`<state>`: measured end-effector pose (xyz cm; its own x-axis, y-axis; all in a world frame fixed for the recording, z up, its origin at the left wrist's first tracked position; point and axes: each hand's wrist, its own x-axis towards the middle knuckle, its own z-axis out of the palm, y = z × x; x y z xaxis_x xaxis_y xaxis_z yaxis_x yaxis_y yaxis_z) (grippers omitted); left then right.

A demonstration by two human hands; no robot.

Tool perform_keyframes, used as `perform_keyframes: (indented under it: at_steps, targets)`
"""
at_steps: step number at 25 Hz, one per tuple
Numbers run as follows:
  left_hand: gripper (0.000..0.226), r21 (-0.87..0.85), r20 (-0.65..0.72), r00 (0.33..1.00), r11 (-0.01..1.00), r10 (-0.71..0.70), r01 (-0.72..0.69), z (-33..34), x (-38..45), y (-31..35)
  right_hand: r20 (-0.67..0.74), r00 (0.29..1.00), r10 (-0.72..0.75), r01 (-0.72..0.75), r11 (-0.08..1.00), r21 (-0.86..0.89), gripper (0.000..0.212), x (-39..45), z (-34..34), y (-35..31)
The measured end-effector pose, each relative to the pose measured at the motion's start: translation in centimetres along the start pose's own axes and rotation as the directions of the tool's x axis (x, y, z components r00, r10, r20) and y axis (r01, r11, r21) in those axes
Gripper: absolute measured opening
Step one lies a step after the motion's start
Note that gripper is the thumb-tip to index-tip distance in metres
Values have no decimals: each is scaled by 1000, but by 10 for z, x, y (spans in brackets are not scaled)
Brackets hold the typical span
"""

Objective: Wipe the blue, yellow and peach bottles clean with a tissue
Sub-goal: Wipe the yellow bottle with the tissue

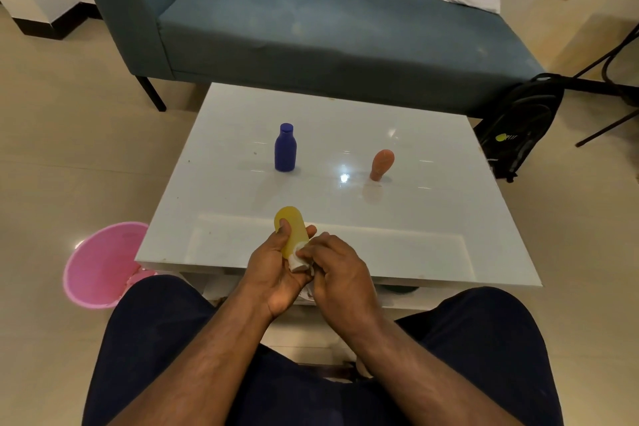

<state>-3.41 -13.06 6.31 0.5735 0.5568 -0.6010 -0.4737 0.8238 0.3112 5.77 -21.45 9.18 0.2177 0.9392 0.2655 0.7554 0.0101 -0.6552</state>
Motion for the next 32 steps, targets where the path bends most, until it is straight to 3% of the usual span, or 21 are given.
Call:
perform_keyframes:
  at_steps: [5,9,13,18,22,27,32]
  targets:
    - [42,-9,-20,1000,1000,20,-21,3,-3,-2,-60,997,52,-52,999,-11,27,7,-5,3]
    - [49,-28,-34,999,999,30,-31,1,-2,-2,41,993,-113,115,992,-48,28,3,-2,-1]
    - [52,-33,-21,1000,999,20,-21,-2,-1,-1,-39,989,145,-142,987,73,29,9,-3,10]
    - [58,4,-3,999,999,-43,43,1,-4,-1,17,999,-33,33,999,-25,29,0,-1,0]
    - [50,45,28,998,997,-59,57,7,-10,-4,-77,986,149,-145,988,45,24,21,-9,11]
    - [44,-14,38,996,997,-80,81,10,-14,-1,-59,976,207,-196,968,159,19,8,-6,-2]
    - [47,111,98,994,993,-53,42,12,-16,-5,-94,956,278,-262,952,156,22,37,-13,7]
